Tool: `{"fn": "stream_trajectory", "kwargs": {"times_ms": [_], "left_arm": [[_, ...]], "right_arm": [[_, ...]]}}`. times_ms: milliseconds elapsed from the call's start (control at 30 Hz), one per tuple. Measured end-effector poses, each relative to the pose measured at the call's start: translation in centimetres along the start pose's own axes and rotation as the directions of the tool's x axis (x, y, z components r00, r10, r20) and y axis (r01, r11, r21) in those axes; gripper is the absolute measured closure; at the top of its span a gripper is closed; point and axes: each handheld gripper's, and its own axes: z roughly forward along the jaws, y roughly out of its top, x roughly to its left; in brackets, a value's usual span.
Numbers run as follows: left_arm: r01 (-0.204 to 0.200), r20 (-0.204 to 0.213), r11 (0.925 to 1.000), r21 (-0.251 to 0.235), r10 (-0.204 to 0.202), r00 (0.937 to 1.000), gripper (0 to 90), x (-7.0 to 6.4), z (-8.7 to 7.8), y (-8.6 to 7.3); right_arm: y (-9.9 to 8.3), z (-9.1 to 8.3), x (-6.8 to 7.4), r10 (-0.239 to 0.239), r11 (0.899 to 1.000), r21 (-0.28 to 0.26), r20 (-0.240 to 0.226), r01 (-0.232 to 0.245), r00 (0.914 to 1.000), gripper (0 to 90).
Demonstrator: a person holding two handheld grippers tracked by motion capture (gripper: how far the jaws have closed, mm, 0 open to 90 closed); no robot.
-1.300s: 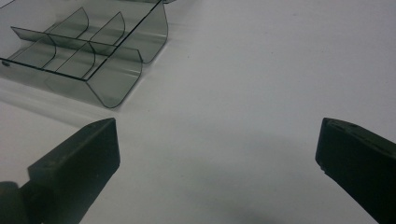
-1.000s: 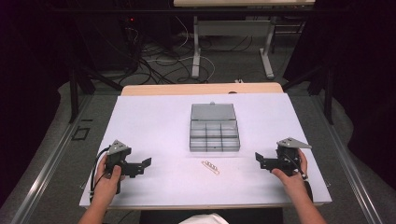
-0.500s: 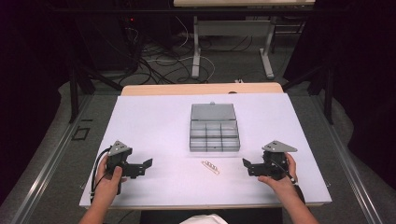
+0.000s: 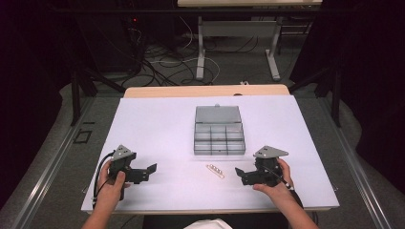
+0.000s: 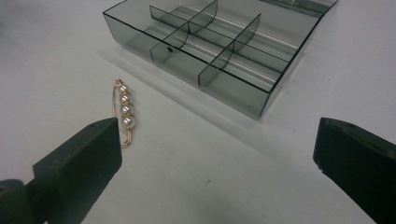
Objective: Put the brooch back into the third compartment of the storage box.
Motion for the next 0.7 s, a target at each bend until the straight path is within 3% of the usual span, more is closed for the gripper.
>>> {"fn": "stream_trajectory", "kwargs": {"times_ms": [233, 367, 500, 700], "left_arm": [[-0.006, 0.006, 0.9999, 0.015, 0.006, 1.0000, 0.9, -0.1, 0.0, 0.0], [0.006, 0.005, 1.0000, 0.007, -0.006, 1.0000, 0.9, -0.2, 0.2, 0.0], [-0.002, 0.007, 0.9999, 0.014, 0.002, 1.0000, 0.9, -0.1, 0.3, 0.0], [0.001, 0.007, 0.9999, 0.015, -0.001, 1.0000, 0.9, -0.1, 0.3, 0.0]], "right_arm": [[0.1, 0.5, 0.4, 0.003, 0.999, 0.038, -0.037, -0.002, 0.9993, 0.9], [0.2, 0.8, 0.7, -0.012, 1.000, 0.011, -0.046, 0.013, 0.9989, 0.5], [0.5, 1.0, 1.1, 0.011, 1.000, 0.009, -0.068, -0.011, 0.9976, 0.1], [0.7, 1.7, 1.8, -0.001, 1.000, 0.017, -0.079, 0.003, 0.9968, 0.1]]}}
